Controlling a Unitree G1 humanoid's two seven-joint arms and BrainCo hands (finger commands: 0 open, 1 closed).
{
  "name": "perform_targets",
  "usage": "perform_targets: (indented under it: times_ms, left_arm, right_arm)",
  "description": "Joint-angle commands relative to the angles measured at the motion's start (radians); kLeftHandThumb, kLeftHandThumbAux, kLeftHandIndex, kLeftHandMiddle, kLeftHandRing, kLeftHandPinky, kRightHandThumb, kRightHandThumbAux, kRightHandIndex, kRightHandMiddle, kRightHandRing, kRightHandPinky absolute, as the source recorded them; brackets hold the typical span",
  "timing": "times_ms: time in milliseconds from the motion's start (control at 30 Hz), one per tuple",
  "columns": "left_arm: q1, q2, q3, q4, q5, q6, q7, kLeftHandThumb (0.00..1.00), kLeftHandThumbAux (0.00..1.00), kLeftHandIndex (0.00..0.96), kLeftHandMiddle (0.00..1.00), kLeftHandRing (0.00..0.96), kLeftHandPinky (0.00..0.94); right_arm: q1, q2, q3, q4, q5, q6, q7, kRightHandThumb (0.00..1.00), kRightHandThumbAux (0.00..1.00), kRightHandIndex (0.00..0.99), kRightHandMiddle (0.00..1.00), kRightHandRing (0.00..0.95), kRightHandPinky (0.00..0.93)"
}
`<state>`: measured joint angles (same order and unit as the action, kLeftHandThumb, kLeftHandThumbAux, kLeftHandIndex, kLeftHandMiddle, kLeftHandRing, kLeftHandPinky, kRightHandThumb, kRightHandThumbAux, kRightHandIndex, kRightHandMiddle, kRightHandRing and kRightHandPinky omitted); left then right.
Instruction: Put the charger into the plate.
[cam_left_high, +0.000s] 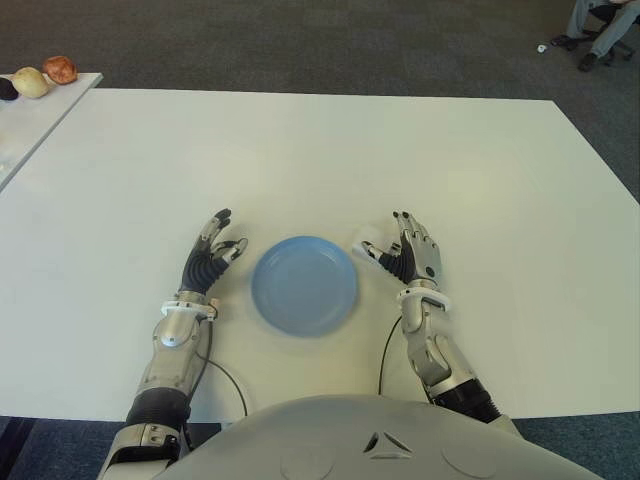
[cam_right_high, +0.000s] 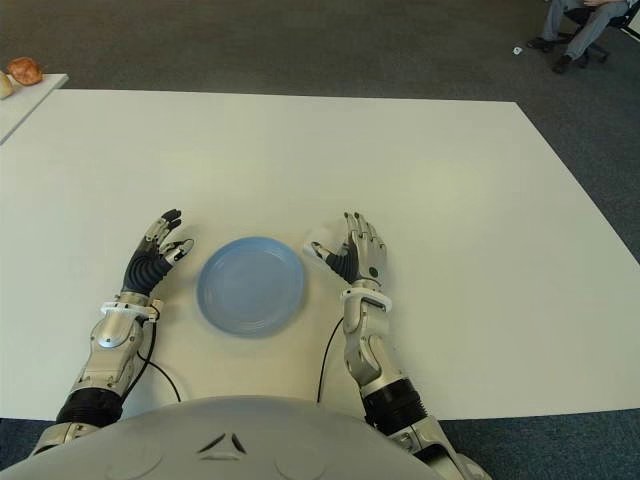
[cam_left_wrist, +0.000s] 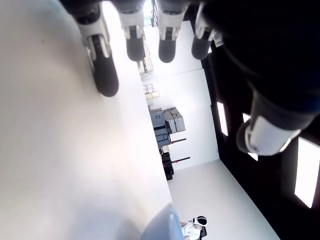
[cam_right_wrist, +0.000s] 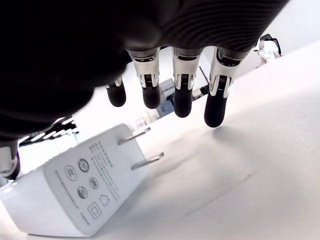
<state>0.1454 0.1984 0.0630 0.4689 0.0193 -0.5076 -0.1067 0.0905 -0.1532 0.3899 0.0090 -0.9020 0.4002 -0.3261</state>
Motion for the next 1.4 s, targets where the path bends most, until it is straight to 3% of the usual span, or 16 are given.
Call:
perform_targets:
  times_ms: [33,767,1167,1400]
  left_arm:
    - [0.037,-0.031,-0.025,0.076,0.013,0.056,-0.002,0.0,0.588,0.091,0.084,0.079,0.085]
    - [0.024,-0.031,-0.026,0.103,0.016,0.051,-0.001,0.0,0.569,0.099,0.082,0.077,0.085]
    - [0.023,-0.03,-0.028,0.11,0.021,0.044,0.002,0.0,0.57,0.087,0.08,0.075,0.077]
    - [0.019,-0.029,-0.028,0.119,0.026,0.041,0.007,0.0,0.568,0.088,0.083,0.075,0.077]
  right_arm:
    - [0.027,-0.001,0.018,-0.025,-0.015,0.011,0.016,0.272,0.358,0.0,0.01,0.089,0.21]
    - [0.05,0.001,0.047,-0.015,-0.033,0.018,0.035,0.291,0.336,0.0,0.009,0.077,0.196]
    - [0.029,-0.032,0.048,0.036,-0.027,-0.052,-0.002,0.281,0.337,0.0,0.022,0.056,0.146]
    - [0.011,-0.069,0.033,0.055,0.006,-0.132,-0.001,0.305,0.341,0.0,0.019,0.038,0.102]
